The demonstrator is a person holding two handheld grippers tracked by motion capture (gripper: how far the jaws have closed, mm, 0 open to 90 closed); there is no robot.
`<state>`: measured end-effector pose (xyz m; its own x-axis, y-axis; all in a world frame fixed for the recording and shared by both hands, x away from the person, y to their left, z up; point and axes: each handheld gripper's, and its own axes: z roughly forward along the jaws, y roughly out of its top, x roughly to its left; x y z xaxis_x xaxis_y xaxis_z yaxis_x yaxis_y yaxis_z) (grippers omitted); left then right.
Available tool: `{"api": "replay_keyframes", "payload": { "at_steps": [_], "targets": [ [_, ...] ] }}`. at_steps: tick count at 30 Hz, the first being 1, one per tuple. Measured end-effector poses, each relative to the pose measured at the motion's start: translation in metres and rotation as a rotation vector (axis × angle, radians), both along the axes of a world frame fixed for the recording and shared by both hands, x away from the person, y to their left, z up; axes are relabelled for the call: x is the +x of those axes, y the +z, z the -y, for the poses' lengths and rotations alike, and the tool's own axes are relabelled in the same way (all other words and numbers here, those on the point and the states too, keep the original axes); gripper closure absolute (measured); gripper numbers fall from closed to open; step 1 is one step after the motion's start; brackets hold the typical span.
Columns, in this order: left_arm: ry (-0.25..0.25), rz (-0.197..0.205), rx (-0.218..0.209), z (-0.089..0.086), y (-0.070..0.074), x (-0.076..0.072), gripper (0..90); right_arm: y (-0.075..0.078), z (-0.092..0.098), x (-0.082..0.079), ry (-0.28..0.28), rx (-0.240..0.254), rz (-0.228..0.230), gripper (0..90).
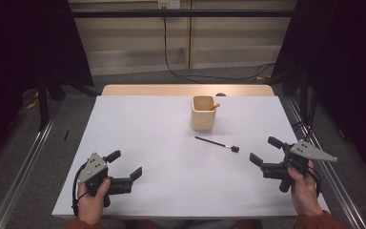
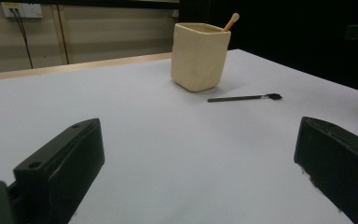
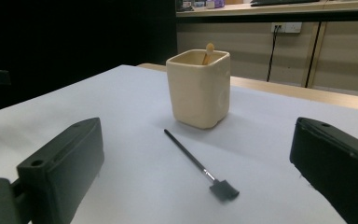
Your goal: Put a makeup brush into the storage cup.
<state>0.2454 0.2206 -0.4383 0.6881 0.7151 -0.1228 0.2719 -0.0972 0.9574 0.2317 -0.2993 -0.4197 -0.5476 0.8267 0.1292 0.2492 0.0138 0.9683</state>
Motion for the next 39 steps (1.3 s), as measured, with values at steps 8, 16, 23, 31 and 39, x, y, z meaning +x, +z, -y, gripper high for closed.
{"api": "replay_keyframes", "payload": {
  "at_steps": [8,16,23,31,39],
  "targets": [
    [0.011,-0.006,-0.008,-0.002,0.0,0.001,1.5,0.007,-0.011,0.024,0.03,-0.04,0.016,3.8],
    [0.013,-0.005,-0.012,-0.003,0.0,0.002,1.5,0.014,-0.018,0.042,0.049,-0.039,0.02,3.4],
    [0.012,-0.005,-0.012,-0.003,0.0,0.002,1.6,0.016,-0.02,0.059,0.046,-0.039,0.011,3.0],
    [0.013,-0.006,-0.011,-0.004,0.0,0.002,1.5,0.024,-0.029,0.078,0.067,-0.068,0.017,2.5],
    [0.017,-0.006,-0.016,-0.005,0.0,0.002,1.5,0.03,-0.037,0.098,0.07,-0.076,0.019,2.6]
  ]
}}
